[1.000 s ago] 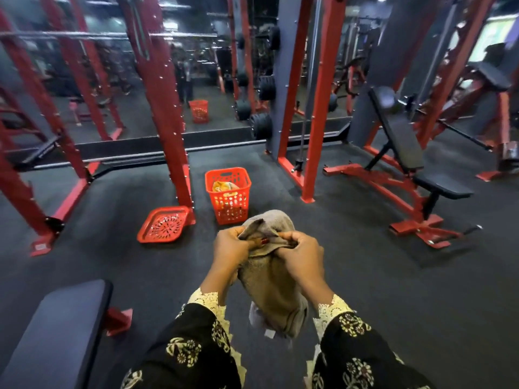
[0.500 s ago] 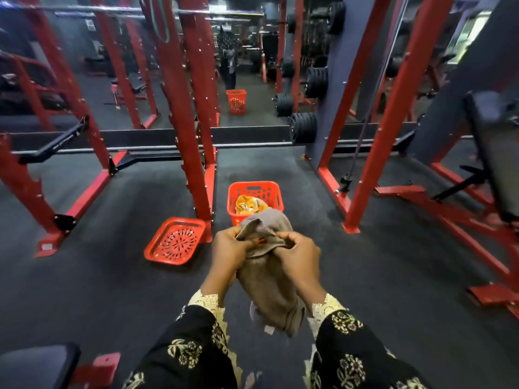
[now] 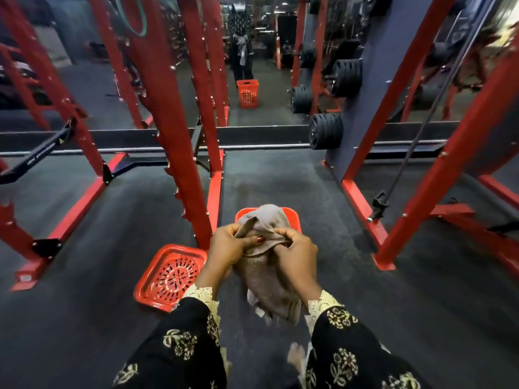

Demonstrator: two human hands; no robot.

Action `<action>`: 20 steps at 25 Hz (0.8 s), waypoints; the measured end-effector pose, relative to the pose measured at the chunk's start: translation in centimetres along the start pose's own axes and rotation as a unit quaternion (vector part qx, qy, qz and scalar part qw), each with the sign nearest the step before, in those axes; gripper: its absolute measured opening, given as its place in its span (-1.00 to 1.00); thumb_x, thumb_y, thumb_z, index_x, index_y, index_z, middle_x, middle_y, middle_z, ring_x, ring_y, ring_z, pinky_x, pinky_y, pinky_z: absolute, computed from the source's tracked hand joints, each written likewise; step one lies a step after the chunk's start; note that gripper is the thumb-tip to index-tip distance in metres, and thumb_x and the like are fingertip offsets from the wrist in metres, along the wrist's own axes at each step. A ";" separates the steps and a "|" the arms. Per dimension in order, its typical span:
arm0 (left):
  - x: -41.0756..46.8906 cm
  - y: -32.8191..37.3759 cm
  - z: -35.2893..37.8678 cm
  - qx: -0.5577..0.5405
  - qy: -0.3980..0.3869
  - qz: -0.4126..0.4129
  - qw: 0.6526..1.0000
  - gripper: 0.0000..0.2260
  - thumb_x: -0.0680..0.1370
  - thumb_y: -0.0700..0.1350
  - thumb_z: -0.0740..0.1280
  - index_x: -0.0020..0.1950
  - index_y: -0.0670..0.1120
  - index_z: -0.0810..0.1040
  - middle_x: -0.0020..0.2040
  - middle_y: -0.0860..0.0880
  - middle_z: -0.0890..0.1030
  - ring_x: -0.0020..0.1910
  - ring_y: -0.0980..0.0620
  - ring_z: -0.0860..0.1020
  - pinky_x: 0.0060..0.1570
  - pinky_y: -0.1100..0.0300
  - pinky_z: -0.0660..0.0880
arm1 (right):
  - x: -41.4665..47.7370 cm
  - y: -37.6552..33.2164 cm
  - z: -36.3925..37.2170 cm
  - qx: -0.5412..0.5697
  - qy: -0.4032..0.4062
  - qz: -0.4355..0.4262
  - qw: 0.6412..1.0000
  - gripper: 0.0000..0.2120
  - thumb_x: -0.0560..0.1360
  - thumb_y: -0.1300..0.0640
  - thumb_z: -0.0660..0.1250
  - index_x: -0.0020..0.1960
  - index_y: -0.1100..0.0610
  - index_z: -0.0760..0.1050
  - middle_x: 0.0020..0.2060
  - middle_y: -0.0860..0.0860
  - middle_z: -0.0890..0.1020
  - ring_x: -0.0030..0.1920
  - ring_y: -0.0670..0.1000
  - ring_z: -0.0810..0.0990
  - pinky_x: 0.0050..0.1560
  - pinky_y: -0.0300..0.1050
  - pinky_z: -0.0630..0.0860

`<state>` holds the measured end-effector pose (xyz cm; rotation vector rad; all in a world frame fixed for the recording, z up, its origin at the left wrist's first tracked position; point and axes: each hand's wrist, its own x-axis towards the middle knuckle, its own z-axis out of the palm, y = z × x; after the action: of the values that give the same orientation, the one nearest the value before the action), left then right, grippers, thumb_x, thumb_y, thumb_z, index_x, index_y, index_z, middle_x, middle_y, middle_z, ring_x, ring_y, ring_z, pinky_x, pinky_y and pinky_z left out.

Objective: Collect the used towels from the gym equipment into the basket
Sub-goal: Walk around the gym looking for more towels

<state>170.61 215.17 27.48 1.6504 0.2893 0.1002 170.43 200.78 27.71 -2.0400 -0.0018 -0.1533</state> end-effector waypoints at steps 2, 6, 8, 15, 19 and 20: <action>7.6 -0.6 0.8 -0.007 0.006 -0.010 1.000 -0.78 0.36 -0.41 0.48 -0.01 -0.35 0.62 -0.15 -0.08 0.59 -0.38 0.24 0.52 -0.33 0.36 0.45 | 7.3 1.4 2.8 -0.003 -0.008 0.000 1.000 -0.70 0.37 0.31 0.37 0.03 0.06 0.68 -0.08 0.07 0.73 -0.06 -0.01 0.65 -0.04 -0.34 0.43; 20.0 -1.1 2.1 0.013 0.013 -0.051 0.999 -0.76 0.36 -0.45 0.46 0.01 -0.44 0.58 -0.20 -0.02 0.59 -0.49 0.34 0.48 -0.47 0.47 0.39 | 19.8 3.4 7.1 -0.018 -0.057 0.009 0.998 -0.68 0.38 0.31 0.33 0.06 0.07 0.67 -0.02 0.05 0.72 0.03 0.07 0.65 0.13 -0.07 0.52; 25.1 -1.3 2.3 0.029 0.006 -0.066 0.997 -0.78 0.36 -0.44 0.47 -0.02 -0.39 0.62 -0.31 0.01 0.59 -0.40 0.24 0.51 -0.41 0.42 0.42 | 24.9 4.4 8.9 -0.029 -0.087 0.024 0.996 -0.67 0.38 0.31 0.32 0.08 0.08 0.66 -0.01 0.04 0.72 0.06 0.07 0.65 0.15 -0.01 0.51; 38.4 -4.8 3.7 0.068 -0.045 -0.104 0.991 -0.81 0.41 -0.38 0.45 0.00 -0.25 0.62 -0.34 0.07 0.62 -0.34 0.21 0.53 -0.31 0.34 0.46 | 38.0 9.0 13.9 -0.054 -0.144 0.071 0.986 -0.67 0.40 0.32 0.32 0.09 0.07 0.65 0.03 0.07 0.71 0.09 0.08 0.64 0.17 -0.02 0.51; 43.2 -8.0 4.5 0.107 -0.107 -0.205 0.967 -0.84 0.49 -0.24 0.42 0.03 -0.07 0.58 -0.19 -0.01 0.58 -0.23 0.06 0.50 -0.47 0.33 0.38 | 41.8 12.8 15.9 -0.104 -0.182 0.129 0.969 -0.68 0.47 0.31 0.30 0.16 0.09 0.63 0.14 0.08 0.67 0.17 0.05 0.61 0.18 -0.15 0.44; 44.2 -8.8 4.4 0.133 -0.110 -0.218 0.960 -0.81 0.50 -0.21 0.42 0.09 -0.07 0.57 -0.12 -0.06 0.58 -0.20 0.04 0.49 -0.47 0.31 0.38 | 42.2 13.5 16.1 -0.111 -0.168 0.151 0.968 -0.66 0.46 0.34 0.28 0.16 0.10 0.63 0.13 0.09 0.67 0.16 0.06 0.61 0.15 -0.18 0.41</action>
<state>213.05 222.49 13.67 1.8059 0.5058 -0.4721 214.98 206.11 13.13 -2.2375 0.1180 0.4005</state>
